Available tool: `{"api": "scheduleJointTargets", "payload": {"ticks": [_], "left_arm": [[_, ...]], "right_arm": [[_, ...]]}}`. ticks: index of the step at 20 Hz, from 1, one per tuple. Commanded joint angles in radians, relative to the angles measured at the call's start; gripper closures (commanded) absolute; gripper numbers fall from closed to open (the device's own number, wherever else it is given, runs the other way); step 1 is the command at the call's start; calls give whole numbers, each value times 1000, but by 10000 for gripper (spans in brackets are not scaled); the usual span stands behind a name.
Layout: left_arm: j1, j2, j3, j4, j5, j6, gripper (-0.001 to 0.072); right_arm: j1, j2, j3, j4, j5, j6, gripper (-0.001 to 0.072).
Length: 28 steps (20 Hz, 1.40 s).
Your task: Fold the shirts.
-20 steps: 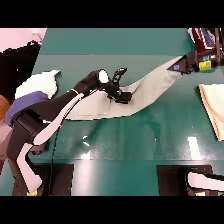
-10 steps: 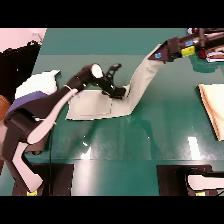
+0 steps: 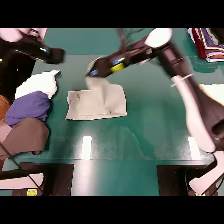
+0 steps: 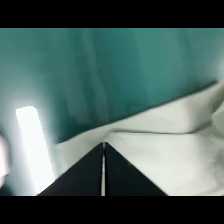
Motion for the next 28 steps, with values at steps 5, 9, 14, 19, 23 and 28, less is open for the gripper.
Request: {"api": "scheduleJointTargets", "payload": {"ticks": [5, 9, 14, 19, 23, 28], "left_arm": [[149, 122, -1, 48, -56, 3, 678], [149, 121, -1, -40, -58, 4, 678], [149, 121, -1, -90, -63, 4, 678], [149, 121, -13, -108, -52, 3, 678], [149, 121, -75, -134, -43, 4, 678], [149, 121, -105, -156, -38, 4, 678]], "right_arm": [[76, -82, -43, 7, 3, -59, 163], [-80, 42, -255, -272, 129, 44, 164], [-320, 206, -621, -312, -3, 96, 163], [-430, 185, -816, -124, -83, 71, 123], [-347, 68, -793, 53, -115, 12, 123], [-190, -104, -577, 108, -114, 13, 150]]}}
